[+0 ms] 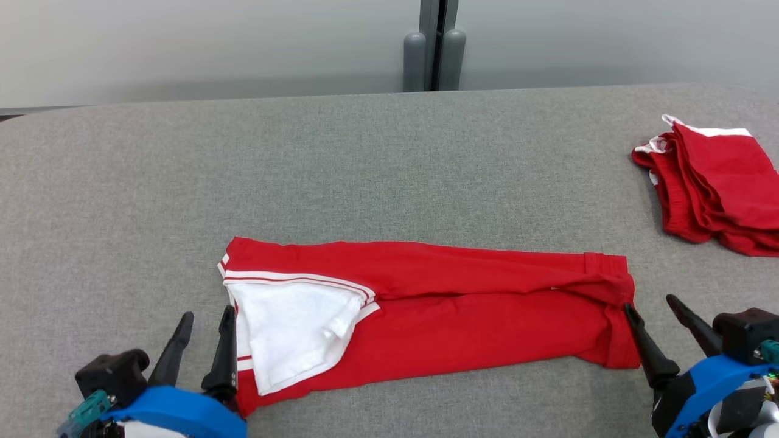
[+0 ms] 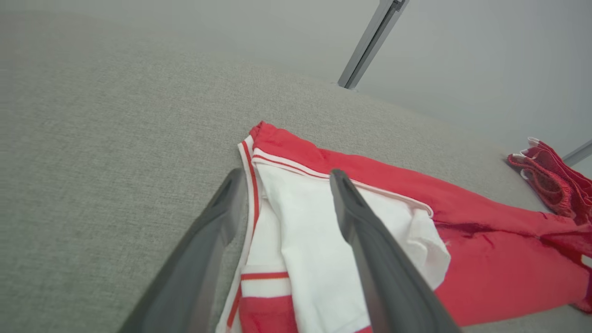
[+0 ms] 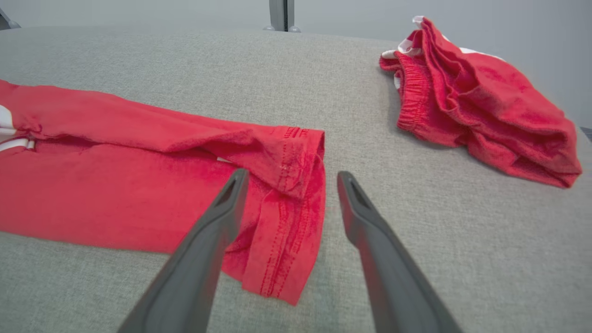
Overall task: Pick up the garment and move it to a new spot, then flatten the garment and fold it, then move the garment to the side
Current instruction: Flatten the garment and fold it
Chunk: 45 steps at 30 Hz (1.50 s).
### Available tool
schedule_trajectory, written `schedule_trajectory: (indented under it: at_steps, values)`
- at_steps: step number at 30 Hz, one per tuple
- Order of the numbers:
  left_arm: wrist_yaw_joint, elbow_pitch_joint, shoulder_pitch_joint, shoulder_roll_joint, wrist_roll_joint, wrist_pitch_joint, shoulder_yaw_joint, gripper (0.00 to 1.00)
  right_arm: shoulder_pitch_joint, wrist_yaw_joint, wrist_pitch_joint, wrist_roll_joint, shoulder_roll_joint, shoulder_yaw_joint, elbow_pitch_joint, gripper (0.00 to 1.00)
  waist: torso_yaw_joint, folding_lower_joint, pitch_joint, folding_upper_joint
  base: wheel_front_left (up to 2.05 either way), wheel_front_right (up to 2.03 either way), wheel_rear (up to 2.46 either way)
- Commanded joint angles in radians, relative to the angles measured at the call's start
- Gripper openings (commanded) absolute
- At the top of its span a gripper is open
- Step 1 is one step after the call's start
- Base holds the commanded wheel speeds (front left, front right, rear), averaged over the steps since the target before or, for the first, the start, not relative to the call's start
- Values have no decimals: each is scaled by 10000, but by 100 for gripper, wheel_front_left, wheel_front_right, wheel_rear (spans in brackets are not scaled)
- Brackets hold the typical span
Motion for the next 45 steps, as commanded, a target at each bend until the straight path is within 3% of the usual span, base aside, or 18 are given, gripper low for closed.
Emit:
schedule_trajectory:
  at_steps: [1, 9, 18, 26, 33, 42, 43, 44, 45]
  values:
    - [124, 21, -250, -109, 144, -137, 79, 100, 74, 3, -58, -36, 107, -124, -70, 100, -17, 1, -50, 0, 0, 0, 0]
    - [568, 289, -866, -840, 760, -528, 185, 100, -361, 3, 183, -83, 623, -768, -201, 100, 52, 1, -296, 0, 0, 0, 0]
    - [778, 604, -1110, -1168, 1286, -643, 345, 100, -1454, 3, 1065, -604, 1090, -1679, 505, 100, 348, 1, -393, 0, 0, 0, 0]
    - [712, 820, -1045, -1326, 1388, -673, 330, 100, -1964, 3, 1888, -927, 800, -1323, 2310, 100, 852, 1, -409, 0, 0, 0, 0]
    - [664, 884, -958, -1376, 1429, -691, 412, 100, -1599, 3, 2066, -1021, 475, -1027, 3061, 100, 1054, 1, -451, 0, 0, 0, 0]
    - [639, 891, -1051, -1422, 1578, -693, 382, 100, -1915, 3, 2077, -1163, 651, -636, 4216, 100, 1102, 1, -427, 0, 0, 0, 0]
    - [639, 885, -1084, -1424, 1619, -694, 361, 100, -1979, 3, 2098, -1175, 692, -549, 4344, 85, 1105, 1, -424, 0, 0, 0, 0]
    - [652, 875, -1119, -1428, 1643, -695, 354, 100, -2025, 3, 2116, -1216, 722, -468, 4469, 47, 1105, 1, -418, 0, 0, 0, 0]
    - [668, 873, -1140, -1446, 1673, -696, 352, 100, -2078, 3, 2127, -1246, 743, -394, 4606, 38, 1103, 1, -414, 0, 0, 0, 0]
